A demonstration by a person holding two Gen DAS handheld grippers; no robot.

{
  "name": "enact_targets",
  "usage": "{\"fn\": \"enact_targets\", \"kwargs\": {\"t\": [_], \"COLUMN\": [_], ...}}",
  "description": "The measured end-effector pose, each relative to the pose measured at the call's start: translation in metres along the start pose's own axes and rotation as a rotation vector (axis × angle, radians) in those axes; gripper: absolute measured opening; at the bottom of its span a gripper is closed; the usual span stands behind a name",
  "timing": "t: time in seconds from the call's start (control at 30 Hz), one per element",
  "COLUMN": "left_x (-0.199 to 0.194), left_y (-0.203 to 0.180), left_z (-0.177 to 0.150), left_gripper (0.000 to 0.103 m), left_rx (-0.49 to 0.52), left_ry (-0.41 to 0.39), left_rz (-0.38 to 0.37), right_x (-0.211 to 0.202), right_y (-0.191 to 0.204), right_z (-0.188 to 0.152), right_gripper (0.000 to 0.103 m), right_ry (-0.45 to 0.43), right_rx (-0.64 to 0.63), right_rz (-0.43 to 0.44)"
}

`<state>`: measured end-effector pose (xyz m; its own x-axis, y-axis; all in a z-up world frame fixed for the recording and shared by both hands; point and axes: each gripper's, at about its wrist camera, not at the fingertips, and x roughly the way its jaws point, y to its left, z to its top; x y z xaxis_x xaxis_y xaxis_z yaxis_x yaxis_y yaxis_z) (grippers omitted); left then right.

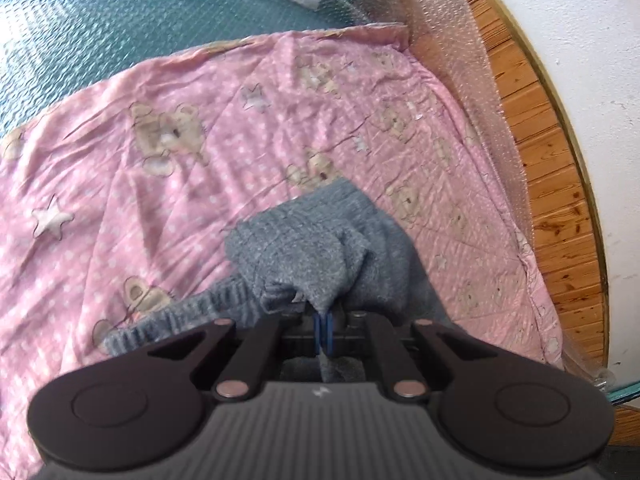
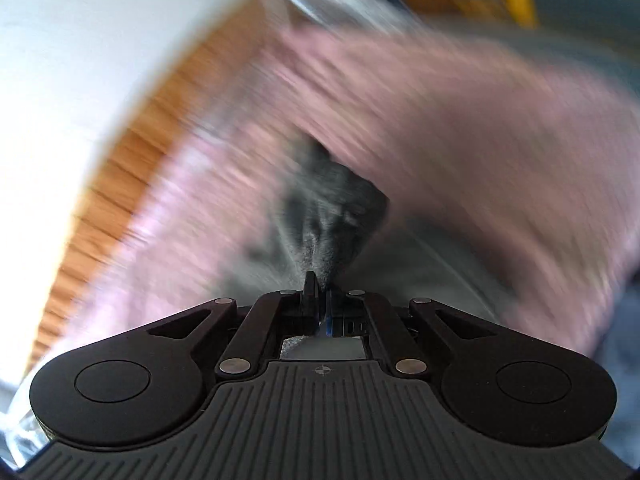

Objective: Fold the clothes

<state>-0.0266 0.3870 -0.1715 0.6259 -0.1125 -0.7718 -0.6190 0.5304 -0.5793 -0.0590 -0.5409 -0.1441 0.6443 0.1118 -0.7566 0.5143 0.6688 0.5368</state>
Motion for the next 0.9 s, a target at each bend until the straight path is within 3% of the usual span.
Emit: {"fn": "enact_targets", "kwargs": {"t": [0.13, 0.3, 0.4, 0.47, 0.53, 0.6, 0.63, 0.7, 0.73, 0.8, 0.9], "left_x": [0.004, -0.004, -0.008, -0.015, -0.024, -0.037, -0.043, -0.055, -0.060, -0.065, -0.065], "left_y": [0.013, 0.006, -0.003, -0.007, -0.012, -0.020, -0.024, -0.032, -0.038, -0.050, -0.067], "left_z": [-0.012, -0.017, -0.025, -0.036, -0.047, -0.060, -0.065, -0.077, -0.083, -0.095, -0.112], "left_gripper": [0.004, 0.006, 0.021, 0.025, 0.031, 0.044, 0.044, 0.045, 0.045, 0.046, 0.045], "left_rx": [-0.006, 0.003, 0.009, -0.018, -0.046, -0.069, -0.075, -0.086, -0.084, -0.069, -0.046], "left_ry": [0.003, -0.030, -0.039, -0.062, -0.087, -0.123, -0.139, -0.172, -0.186, -0.195, -0.172], "left_rz": [0.037, 0.082, 0.139, 0.181, 0.220, 0.251, 0.268, 0.302, 0.314, 0.327, 0.343], "right_x": [0.035, 0.022, 0.020, 0.021, 0.017, 0.010, 0.001, -0.020, -0.027, -0.028, -0.005], "right_y": [-0.042, -0.040, -0.038, -0.038, -0.042, -0.046, -0.045, -0.030, -0.020, 0.008, 0.041], "right_z": [-0.031, -0.033, -0.032, -0.026, -0.018, -0.010, -0.006, 0.000, 0.003, 0.007, 0.007], "right_gripper": [0.000, 0.000, 0.000, 0.001, 0.012, 0.043, 0.047, 0.045, 0.041, 0.040, 0.038], "right_ry": [0.097, 0.083, 0.083, 0.086, 0.097, 0.098, 0.067, -0.025, -0.064, -0.112, -0.107], "right_rx": [0.009, -0.027, -0.089, -0.108, -0.108, -0.117, -0.159, -0.307, -0.388, -0.555, -0.711], "right_rz": [-0.137, -0.138, -0.161, -0.171, -0.186, -0.207, -0.230, -0.275, -0.270, -0.173, -0.030]}}
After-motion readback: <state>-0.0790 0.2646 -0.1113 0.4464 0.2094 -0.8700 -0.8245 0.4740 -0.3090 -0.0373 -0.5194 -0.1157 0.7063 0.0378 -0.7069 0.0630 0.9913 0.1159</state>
